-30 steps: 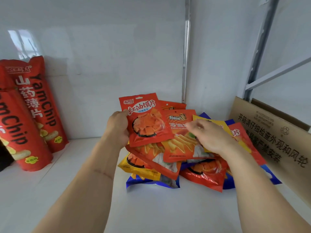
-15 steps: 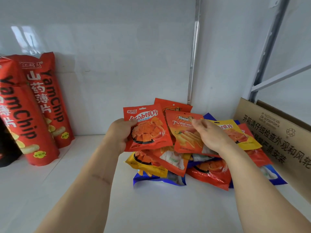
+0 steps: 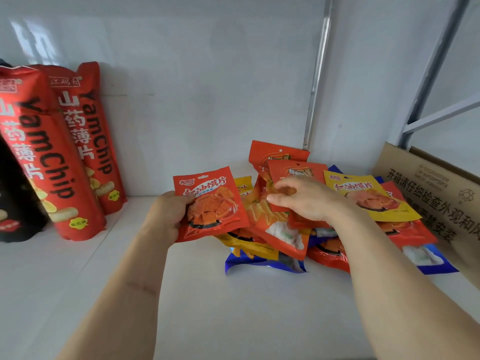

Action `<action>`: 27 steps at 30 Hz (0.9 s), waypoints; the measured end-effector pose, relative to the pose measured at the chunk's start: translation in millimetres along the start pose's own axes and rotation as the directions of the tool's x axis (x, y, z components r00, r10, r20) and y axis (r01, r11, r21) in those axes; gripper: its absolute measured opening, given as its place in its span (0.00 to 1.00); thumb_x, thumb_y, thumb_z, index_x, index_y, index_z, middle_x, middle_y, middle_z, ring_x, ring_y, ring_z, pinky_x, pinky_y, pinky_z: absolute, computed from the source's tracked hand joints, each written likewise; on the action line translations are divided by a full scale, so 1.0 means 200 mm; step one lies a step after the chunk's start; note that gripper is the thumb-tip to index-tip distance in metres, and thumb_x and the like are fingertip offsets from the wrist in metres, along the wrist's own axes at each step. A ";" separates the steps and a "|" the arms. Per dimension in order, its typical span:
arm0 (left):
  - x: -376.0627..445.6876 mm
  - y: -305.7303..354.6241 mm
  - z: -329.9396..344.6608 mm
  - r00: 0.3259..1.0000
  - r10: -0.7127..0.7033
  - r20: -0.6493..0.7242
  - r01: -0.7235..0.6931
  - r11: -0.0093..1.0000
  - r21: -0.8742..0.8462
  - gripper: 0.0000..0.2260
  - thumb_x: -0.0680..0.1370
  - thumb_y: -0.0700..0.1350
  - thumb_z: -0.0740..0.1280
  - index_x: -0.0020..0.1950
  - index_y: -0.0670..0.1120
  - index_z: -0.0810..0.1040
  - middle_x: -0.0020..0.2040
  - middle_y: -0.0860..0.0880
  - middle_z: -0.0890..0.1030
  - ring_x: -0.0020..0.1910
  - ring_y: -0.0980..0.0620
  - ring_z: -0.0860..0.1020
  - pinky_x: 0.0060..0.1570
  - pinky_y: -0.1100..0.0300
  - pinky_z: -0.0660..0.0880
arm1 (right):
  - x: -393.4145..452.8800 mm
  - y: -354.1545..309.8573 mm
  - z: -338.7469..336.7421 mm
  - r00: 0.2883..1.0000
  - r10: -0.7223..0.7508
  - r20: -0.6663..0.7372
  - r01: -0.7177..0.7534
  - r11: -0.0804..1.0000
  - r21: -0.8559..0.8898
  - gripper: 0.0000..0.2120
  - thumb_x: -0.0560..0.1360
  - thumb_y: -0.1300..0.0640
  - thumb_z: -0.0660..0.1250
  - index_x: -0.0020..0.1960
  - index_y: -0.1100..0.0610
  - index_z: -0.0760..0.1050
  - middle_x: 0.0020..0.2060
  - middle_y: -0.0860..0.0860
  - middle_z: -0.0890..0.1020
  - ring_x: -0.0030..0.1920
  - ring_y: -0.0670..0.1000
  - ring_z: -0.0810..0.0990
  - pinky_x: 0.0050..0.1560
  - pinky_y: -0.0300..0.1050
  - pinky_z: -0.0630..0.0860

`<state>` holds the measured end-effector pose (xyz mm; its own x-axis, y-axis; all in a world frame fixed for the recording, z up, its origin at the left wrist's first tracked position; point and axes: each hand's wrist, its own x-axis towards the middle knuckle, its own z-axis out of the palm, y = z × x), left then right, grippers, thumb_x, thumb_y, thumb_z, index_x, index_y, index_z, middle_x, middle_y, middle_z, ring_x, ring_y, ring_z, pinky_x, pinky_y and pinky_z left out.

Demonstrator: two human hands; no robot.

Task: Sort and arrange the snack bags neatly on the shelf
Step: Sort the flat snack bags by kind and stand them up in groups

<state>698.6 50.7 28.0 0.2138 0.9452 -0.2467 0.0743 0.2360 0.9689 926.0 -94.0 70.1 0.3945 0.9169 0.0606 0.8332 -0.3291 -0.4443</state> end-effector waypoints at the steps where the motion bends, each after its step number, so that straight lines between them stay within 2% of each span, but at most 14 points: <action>1: 0.00 0.00 -0.02 1.000 -0.005 0.006 0.005 1.000 0.000 0.10 0.79 0.48 0.70 0.58 0.46 0.78 0.53 0.44 0.85 0.48 0.39 0.85 0.53 0.39 0.81 | 0.00 0.00 0.00 1.000 0.016 -0.011 -0.017 1.000 -0.023 0.27 0.75 0.34 0.62 0.70 0.45 0.70 0.72 0.46 0.69 0.70 0.50 0.68 0.67 0.50 0.67; 5: 0.00 -0.01 -0.06 0.999 0.016 0.040 -0.017 1.000 0.020 0.07 0.80 0.45 0.69 0.56 0.44 0.79 0.49 0.45 0.85 0.45 0.41 0.85 0.41 0.49 0.83 | -0.05 -0.03 0.00 0.989 0.053 -0.141 -0.054 0.999 -0.001 0.25 0.78 0.36 0.58 0.70 0.46 0.71 0.71 0.47 0.70 0.70 0.51 0.69 0.64 0.49 0.67; 10: -0.01 -0.07 -0.12 0.991 0.125 0.054 -0.133 0.971 0.198 0.05 0.78 0.46 0.70 0.51 0.47 0.82 0.47 0.48 0.87 0.46 0.43 0.85 0.54 0.42 0.81 | -0.16 -0.12 0.06 0.974 -0.030 -0.224 0.020 0.999 -0.049 0.24 0.77 0.37 0.61 0.69 0.47 0.72 0.70 0.45 0.72 0.69 0.49 0.71 0.66 0.50 0.69; 14: -0.05 -0.15 -0.20 0.992 0.121 0.038 -0.127 0.945 0.301 0.04 0.77 0.47 0.71 0.49 0.47 0.82 0.46 0.48 0.87 0.46 0.44 0.85 0.55 0.42 0.80 | -0.21 -0.14 0.15 0.969 0.004 -0.246 -0.019 0.998 -0.059 0.22 0.77 0.37 0.60 0.66 0.47 0.74 0.68 0.47 0.74 0.60 0.54 0.78 0.62 0.55 0.73; 16: -0.09 -0.18 -0.26 0.991 0.134 -0.002 -0.126 0.933 0.338 0.04 0.76 0.46 0.71 0.48 0.47 0.82 0.46 0.47 0.86 0.47 0.43 0.84 0.56 0.42 0.80 | -0.21 -0.14 0.18 0.965 0.018 -0.261 -0.047 0.993 -0.105 0.22 0.78 0.36 0.59 0.65 0.47 0.75 0.66 0.47 0.75 0.62 0.54 0.77 0.64 0.56 0.70; 19: -0.18 -0.20 -0.36 0.980 0.184 -0.072 -0.129 0.873 0.471 0.07 0.79 0.47 0.69 0.51 0.43 0.79 0.47 0.49 0.83 0.47 0.46 0.81 0.51 0.51 0.77 | -0.20 -0.15 0.23 0.951 -0.011 -0.310 -0.033 0.990 -0.137 0.21 0.78 0.38 0.59 0.63 0.48 0.76 0.64 0.48 0.78 0.64 0.54 0.75 0.65 0.55 0.69; 22: -0.26 -0.20 -0.43 0.963 0.243 -0.117 -0.115 0.763 0.636 0.07 0.82 0.46 0.65 0.50 0.42 0.74 0.48 0.47 0.76 0.47 0.46 0.73 0.47 0.56 0.66 | -0.19 -0.18 0.26 0.949 -0.036 -0.313 0.001 0.994 -0.111 0.19 0.78 0.38 0.59 0.60 0.48 0.77 0.62 0.49 0.79 0.62 0.55 0.75 0.64 0.56 0.69; 27: -0.35 -0.26 -0.41 0.971 0.218 -0.101 -0.077 0.683 0.727 0.10 0.82 0.49 0.65 0.50 0.42 0.75 0.49 0.44 0.78 0.48 0.44 0.74 0.46 0.57 0.67 | -0.22 -0.21 0.30 0.967 -0.040 -0.252 0.014 0.994 -0.104 0.24 0.77 0.35 0.58 0.64 0.49 0.75 0.65 0.49 0.76 0.64 0.54 0.74 0.65 0.58 0.69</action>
<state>599.8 -8.7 -4.6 0.1248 0.9918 -0.0265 0.7421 -0.0757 0.6660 850.5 -106.1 31.5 0.4460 0.8428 0.3013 0.8744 -0.3383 -0.3479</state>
